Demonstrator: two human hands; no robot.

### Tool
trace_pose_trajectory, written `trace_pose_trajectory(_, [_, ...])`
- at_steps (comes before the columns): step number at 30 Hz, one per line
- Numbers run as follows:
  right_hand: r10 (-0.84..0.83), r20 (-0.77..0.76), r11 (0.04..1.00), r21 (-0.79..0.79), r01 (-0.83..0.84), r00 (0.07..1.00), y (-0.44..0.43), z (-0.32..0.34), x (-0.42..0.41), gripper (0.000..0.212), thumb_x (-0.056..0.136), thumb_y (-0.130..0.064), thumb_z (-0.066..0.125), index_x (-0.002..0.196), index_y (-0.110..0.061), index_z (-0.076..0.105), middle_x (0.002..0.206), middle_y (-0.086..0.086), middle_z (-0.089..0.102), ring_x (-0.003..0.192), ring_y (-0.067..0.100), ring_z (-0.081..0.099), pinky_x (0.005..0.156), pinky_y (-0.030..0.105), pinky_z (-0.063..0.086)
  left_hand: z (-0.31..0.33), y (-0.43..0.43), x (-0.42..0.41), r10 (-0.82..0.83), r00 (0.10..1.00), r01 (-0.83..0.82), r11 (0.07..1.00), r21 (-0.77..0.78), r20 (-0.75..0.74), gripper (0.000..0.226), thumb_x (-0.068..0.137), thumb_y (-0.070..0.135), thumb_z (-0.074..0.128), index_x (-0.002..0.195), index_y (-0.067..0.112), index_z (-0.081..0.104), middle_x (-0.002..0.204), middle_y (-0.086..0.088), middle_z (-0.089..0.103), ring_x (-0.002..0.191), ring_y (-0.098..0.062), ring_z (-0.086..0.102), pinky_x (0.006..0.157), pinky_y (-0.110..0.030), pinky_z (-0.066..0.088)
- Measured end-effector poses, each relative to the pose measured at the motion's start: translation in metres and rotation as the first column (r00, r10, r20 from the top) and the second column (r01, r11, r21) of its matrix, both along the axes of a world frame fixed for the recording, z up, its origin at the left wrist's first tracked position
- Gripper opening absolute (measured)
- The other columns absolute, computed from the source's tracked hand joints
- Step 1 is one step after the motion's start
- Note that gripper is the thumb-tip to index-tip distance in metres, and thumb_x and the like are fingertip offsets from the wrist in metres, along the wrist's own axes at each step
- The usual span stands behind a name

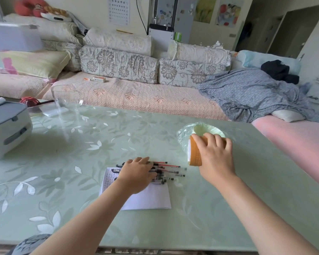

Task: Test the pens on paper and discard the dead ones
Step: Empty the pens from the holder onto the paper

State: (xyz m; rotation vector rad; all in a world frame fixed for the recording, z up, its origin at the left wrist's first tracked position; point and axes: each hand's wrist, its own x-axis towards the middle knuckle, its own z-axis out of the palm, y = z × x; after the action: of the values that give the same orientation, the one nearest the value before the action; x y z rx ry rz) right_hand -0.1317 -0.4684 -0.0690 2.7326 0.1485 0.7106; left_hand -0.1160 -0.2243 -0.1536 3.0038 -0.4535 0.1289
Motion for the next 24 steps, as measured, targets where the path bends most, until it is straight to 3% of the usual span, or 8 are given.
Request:
trace_pose_trajectory(6, [0.069, 0.019, 0.991, 0.115, -0.07, 0.997, 0.004, -0.013, -0.003, 0.093, 0.051, -0.024, 0.077, 0.136, -0.035, 0.039, 0.123, -0.001, 0.053, 0.107, 0.027, 0.052, 0.088, 0.043, 0.035, -0.004, -0.009, -0.003, -0.122, 0.992, 0.121, 0.992, -0.025, -0.044, 0.055, 0.098, 0.054, 0.032, 0.151, 0.039, 0.023, 0.159, 0.01, 0.021, 0.147, -0.015, 0.016, 0.118, -0.037, 0.016])
trace_pose_trajectory(9, [0.128, -0.014, 0.934, 0.339, -0.116, 0.992, 0.011, -0.013, -0.005, 0.091, 0.054, -0.044, 0.077, 0.136, -0.039, 0.037, 0.126, -0.007, 0.053, 0.113, 0.025, 0.051, 0.087, 0.041, 0.04, -0.003, -0.01, -0.003, -0.125, 0.992, 0.124, 0.989, -0.076, -0.003, 0.054, 0.098, 0.053, 0.034, 0.15, 0.037, 0.027, 0.159, 0.009, 0.024, 0.147, -0.015, 0.017, 0.119, -0.036, 0.012])
trace_pose_trajectory(11, [0.213, -0.049, 0.826, 0.542, -0.153, 0.976, 0.017, -0.012, -0.004, 0.095, 0.053, -0.046, 0.079, 0.137, -0.039, 0.035, 0.13, -0.008, 0.051, 0.119, 0.023, 0.048, 0.094, 0.041, 0.041, 0.008, -0.009, 0.001, -0.118, 0.991, 0.129, 0.963, -0.236, 0.056, 0.054, 0.098, 0.047, 0.041, 0.15, 0.033, 0.031, 0.156, 0.008, 0.031, 0.144, -0.015, 0.024, 0.117, -0.035, 0.017])
trace_pose_trajectory(13, [0.323, -0.044, 0.672, 0.714, -0.196, 0.946, 0.027, -0.012, 0.0, 0.098, 0.051, -0.044, 0.083, 0.135, -0.039, 0.034, 0.131, -0.01, 0.051, 0.121, 0.02, 0.048, 0.099, 0.041, 0.041, 0.025, -0.005, 0.003, -0.115, 0.993, 0.109, 0.846, -0.522, 0.021, 0.052, 0.097, 0.036, 0.052, 0.147, 0.027, 0.039, 0.148, 0.006, 0.044, 0.136, -0.014, 0.039, 0.114, -0.032, 0.029])
trace_pose_trajectory(15, [0.409, 0.013, 0.503, 0.831, -0.238, 0.912, 0.042, -0.013, 0.004, 0.097, 0.049, -0.043, 0.087, 0.132, -0.039, 0.036, 0.127, -0.014, 0.054, 0.118, 0.013, 0.052, 0.098, 0.037, 0.045, 0.043, 0.0, 0.002, -0.154, 0.985, 0.029, 0.6, -0.8, -0.08, 0.045, 0.093, 0.025, 0.059, 0.137, 0.028, 0.05, 0.132, 0.01, 0.058, 0.118, -0.008, 0.057, 0.105, -0.033, 0.043])
trace_pose_trajectory(18, [0.465, 0.054, 0.313, 0.924, -0.221, 0.884, 0.067, -0.011, 0.011, 0.095, 0.05, -0.038, 0.093, 0.13, -0.037, 0.04, 0.124, -0.016, 0.056, 0.112, 0.003, 0.056, 0.093, 0.024, 0.047, 0.06, 0.014, 0.0, -0.2, 0.972, -0.055, 0.324, -0.944, -0.125, 0.051, 0.08, 0.027, 0.058, 0.13, 0.025, 0.054, 0.122, 0.01, 0.063, 0.105, -0.008, 0.063, 0.093, -0.033, 0.051])
trace_pose_trajectory(21, [0.498, 0.066, 0.214, 0.957, -0.196, 0.865, 0.091, -0.012, 0.022, 0.098, 0.044, -0.04, 0.092, 0.128, -0.042, 0.043, 0.128, -0.01, 0.047, 0.115, 0.004, 0.052, 0.096, 0.024, 0.046, 0.068, 0.035, 0.002, -0.147, 0.979, -0.103, 0.237, -0.966, -0.14, 0.051, 0.079, 0.033, 0.065, 0.129, 0.027, 0.056, 0.123, 0.005, 0.063, 0.105, -0.01, 0.064, 0.087, -0.032, 0.053])
trace_pose_trajectory(24, [0.524, 0.084, 0.115, 0.979, -0.169, 0.847, 0.118, -0.017, 0.034, 0.095, 0.039, -0.048, 0.091, 0.121, -0.052, 0.045, 0.129, -0.009, 0.049, 0.116, 0.002, 0.052, 0.095, 0.023, 0.047, 0.07, 0.057, 0.006, -0.083, 0.99, -0.083, 0.283, -0.955, -0.111, 0.042, 0.087, 0.023, 0.07, 0.127, 0.026, 0.056, 0.121, 0.004, 0.064, 0.088, -0.001, 0.067, 0.077, -0.023, 0.048])
